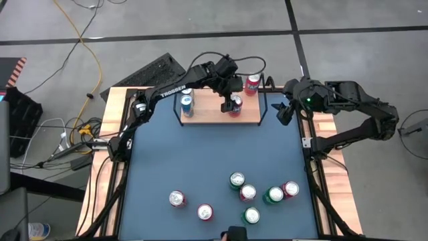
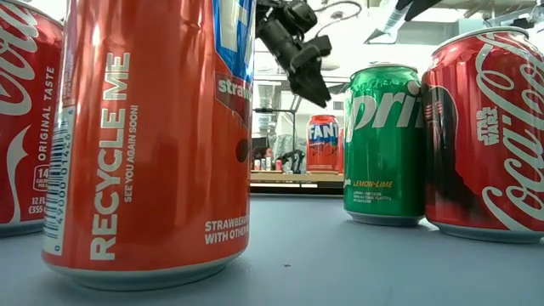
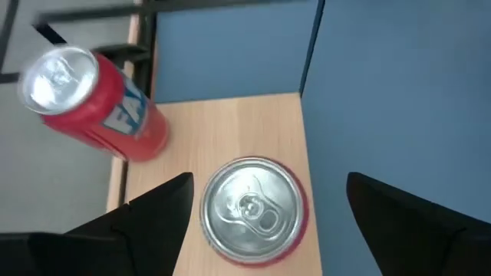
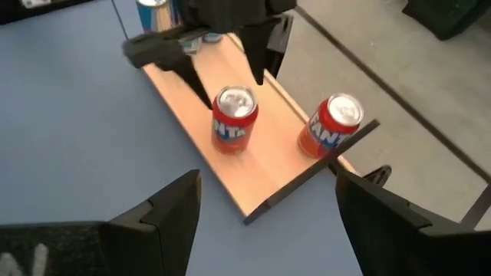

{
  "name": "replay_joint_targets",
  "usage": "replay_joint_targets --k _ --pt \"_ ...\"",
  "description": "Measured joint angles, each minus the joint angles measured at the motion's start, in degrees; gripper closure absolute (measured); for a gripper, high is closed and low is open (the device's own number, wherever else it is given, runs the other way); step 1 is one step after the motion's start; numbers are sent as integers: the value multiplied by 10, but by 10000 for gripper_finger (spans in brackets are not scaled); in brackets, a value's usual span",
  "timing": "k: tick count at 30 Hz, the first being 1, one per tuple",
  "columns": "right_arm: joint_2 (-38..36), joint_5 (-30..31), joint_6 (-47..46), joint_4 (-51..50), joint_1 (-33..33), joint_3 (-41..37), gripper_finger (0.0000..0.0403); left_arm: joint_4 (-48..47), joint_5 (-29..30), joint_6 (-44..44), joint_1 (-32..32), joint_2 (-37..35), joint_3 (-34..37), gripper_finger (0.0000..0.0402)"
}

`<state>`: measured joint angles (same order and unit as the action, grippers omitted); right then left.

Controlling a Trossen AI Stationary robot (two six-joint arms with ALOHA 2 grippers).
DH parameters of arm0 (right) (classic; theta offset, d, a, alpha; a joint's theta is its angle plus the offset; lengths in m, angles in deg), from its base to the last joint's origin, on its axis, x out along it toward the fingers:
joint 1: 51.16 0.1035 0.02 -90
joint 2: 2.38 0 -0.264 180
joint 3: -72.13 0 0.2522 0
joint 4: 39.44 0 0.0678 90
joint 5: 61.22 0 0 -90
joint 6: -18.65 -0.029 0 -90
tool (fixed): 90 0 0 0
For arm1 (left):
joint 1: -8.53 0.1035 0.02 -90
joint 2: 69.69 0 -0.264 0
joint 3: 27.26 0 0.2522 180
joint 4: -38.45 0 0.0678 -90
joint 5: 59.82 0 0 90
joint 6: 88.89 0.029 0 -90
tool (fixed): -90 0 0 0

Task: Place canned beverage on shelf
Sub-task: Put the top red soda can on the shelf aligned with the other red soda can

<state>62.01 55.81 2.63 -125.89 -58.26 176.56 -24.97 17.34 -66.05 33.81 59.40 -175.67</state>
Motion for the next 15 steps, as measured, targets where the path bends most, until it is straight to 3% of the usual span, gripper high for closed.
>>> replay_joint_targets --k 8,15 --pt "37 -19 130 103 -39 0 117 -77 27 5 -2 -108 -2 74" --pt "118 -180 231 176 -113 0 117 -141 61 -8 -3 -225 -2 74"
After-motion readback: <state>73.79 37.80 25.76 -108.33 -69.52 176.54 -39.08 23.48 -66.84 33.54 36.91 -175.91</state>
